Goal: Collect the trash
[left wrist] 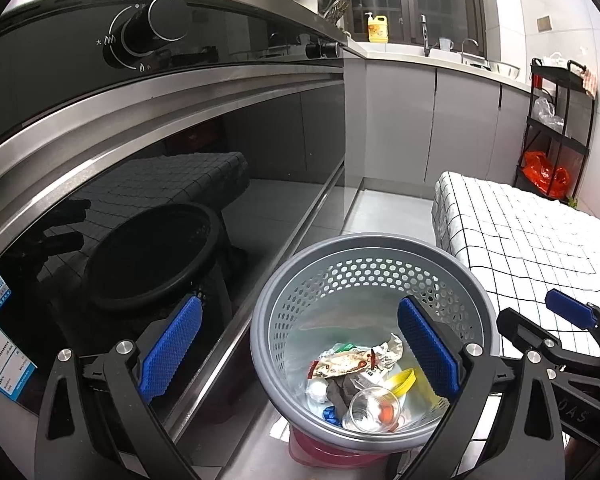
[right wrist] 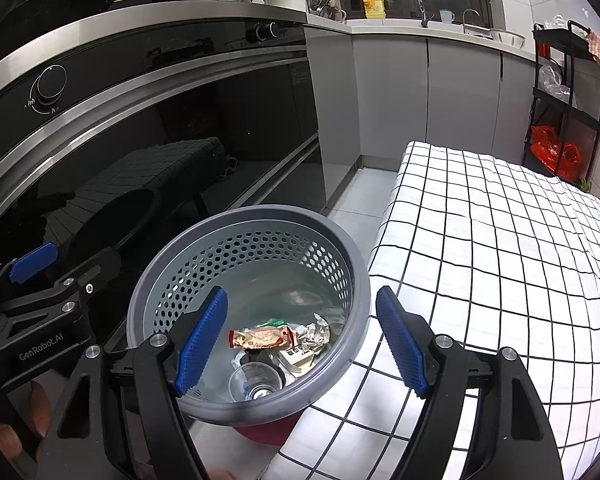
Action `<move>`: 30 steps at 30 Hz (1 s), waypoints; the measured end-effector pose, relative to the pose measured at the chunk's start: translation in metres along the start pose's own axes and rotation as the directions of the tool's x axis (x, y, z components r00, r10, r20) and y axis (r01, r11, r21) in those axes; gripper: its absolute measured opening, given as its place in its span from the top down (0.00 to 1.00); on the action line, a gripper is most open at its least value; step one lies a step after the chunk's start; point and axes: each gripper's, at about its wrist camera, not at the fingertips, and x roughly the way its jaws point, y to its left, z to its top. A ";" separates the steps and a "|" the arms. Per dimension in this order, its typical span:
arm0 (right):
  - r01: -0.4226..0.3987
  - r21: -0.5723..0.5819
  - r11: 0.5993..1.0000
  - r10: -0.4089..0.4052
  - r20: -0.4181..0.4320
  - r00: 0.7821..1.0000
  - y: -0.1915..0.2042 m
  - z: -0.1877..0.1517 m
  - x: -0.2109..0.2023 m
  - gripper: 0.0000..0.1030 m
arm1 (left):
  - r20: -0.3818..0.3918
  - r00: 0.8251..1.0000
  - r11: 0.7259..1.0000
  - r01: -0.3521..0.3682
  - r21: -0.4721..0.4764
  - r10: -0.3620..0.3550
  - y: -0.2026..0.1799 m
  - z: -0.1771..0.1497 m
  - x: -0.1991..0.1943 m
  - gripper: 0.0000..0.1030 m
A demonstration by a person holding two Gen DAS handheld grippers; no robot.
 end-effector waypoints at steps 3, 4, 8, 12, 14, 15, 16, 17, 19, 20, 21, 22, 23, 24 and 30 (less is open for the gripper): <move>0.000 -0.004 1.000 0.000 0.000 1.000 0.001 0.000 0.000 0.29 | 0.004 1.000 1.000 0.001 -0.004 -0.001 0.001 0.000 -0.002 0.06; 0.000 -0.004 1.000 0.000 0.001 1.000 0.001 0.000 0.000 0.29 | 0.004 1.000 1.000 0.002 -0.005 -0.002 0.001 0.000 -0.002 0.06; 0.000 -0.004 1.000 0.000 0.000 1.000 0.002 0.000 0.000 0.29 | 0.002 1.000 1.000 -0.010 -0.003 0.010 0.001 0.000 -0.002 0.06; -0.001 -0.002 1.000 0.001 0.002 1.000 0.002 0.000 0.000 0.29 | 0.003 1.000 1.000 -0.018 0.007 0.018 -0.001 0.000 -0.003 0.06; -0.002 -0.003 1.000 0.002 0.002 1.000 0.002 0.000 0.000 0.29 | 0.002 1.000 1.000 -0.020 0.008 0.020 -0.001 0.000 -0.002 0.06; -0.002 -0.004 1.000 0.002 0.003 1.000 0.002 0.000 0.000 0.29 | 0.002 1.000 1.000 -0.019 0.007 0.019 -0.001 0.000 -0.002 0.06; -0.002 -0.004 1.000 0.002 0.004 1.000 0.002 0.000 0.000 0.29 | 0.002 1.000 1.000 -0.018 0.006 0.018 -0.001 -0.001 -0.002 0.06; -0.003 -0.005 1.000 0.003 0.005 1.000 0.003 0.000 0.000 0.29 | 0.002 1.000 1.000 -0.018 0.005 0.018 -0.001 -0.001 -0.003 0.06; -0.002 -0.008 1.000 0.002 0.008 1.000 0.004 0.001 0.000 0.29 | 0.002 1.000 1.000 -0.021 0.005 0.021 -0.001 0.000 -0.003 0.06; -0.002 -0.008 1.000 0.002 0.009 1.000 0.004 0.001 -0.001 0.29 | 0.003 1.000 1.000 -0.023 0.003 0.023 -0.001 0.000 -0.003 0.06; -0.002 -0.010 1.000 0.002 0.011 1.000 0.005 0.001 -0.001 0.29 | 0.004 1.000 1.000 -0.023 0.002 0.023 0.000 0.000 -0.003 0.06; -0.001 -0.011 1.000 0.001 0.013 1.000 0.006 0.001 -0.001 0.29 | 0.003 1.000 1.000 -0.022 0.000 0.022 0.000 0.001 -0.003 0.06; 0.001 -0.013 1.000 0.000 0.015 1.000 0.006 0.001 -0.001 0.29 | 0.002 1.000 1.000 -0.020 -0.002 0.020 0.000 0.001 -0.002 0.06; 0.001 -0.013 1.000 -0.001 0.017 1.000 0.007 0.001 -0.001 0.29 | 0.001 1.000 1.000 -0.020 -0.004 0.020 0.001 0.001 -0.002 0.06; 0.000 -0.011 1.000 0.000 0.025 1.000 0.007 0.001 -0.002 0.29 | 0.002 1.000 1.000 -0.020 -0.012 0.020 0.002 0.001 -0.002 0.06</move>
